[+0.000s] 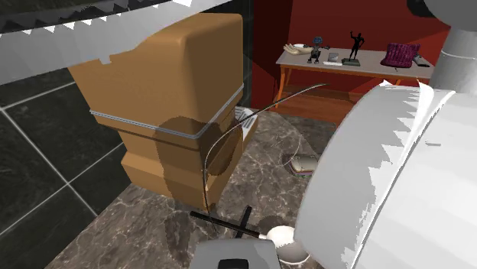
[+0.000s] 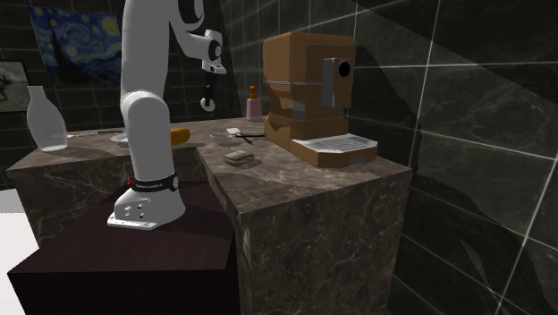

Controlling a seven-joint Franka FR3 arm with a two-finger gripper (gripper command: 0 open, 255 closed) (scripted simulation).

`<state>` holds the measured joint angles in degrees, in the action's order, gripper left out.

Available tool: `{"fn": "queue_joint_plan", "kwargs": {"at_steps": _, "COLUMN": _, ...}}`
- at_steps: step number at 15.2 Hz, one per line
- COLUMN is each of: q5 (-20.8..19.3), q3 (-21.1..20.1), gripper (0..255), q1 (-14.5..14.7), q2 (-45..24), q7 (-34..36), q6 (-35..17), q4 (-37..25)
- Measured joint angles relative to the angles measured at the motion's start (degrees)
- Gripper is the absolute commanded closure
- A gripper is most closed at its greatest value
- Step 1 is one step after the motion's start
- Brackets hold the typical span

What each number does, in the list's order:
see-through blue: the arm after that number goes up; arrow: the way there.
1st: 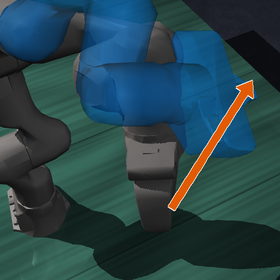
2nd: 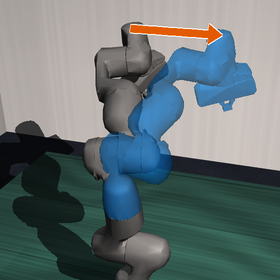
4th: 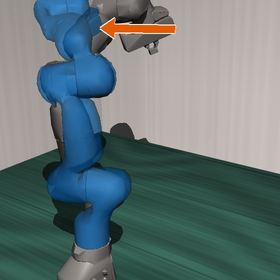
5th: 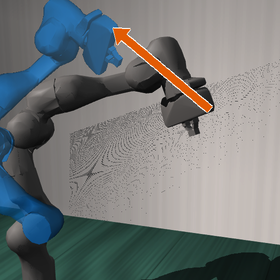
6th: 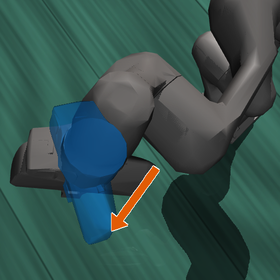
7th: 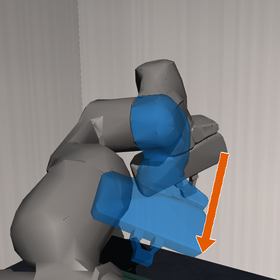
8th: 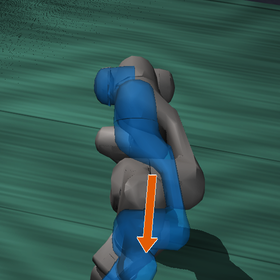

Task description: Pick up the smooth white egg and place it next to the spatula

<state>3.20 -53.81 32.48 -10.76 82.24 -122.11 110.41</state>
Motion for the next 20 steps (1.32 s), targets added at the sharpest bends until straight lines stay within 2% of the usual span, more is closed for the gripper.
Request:
{"fn": "queue_joint_plan", "kwargs": {"at_steps": 17, "q5": -7.0, "q3": 3.4, "gripper": 255, "q1": 3.8, "q2": -7.8, "q7": 3.2, "q6": -12.0, "q4": 6.5}}
{"fn": "queue_joint_plan", "kwargs": {"at_steps": 20, "q5": -7.5, "q3": 3.8, "gripper": 255, "q1": 4.1, "q2": -8.3, "q7": 3.3, "q6": -12.6, "q4": 6.7}}
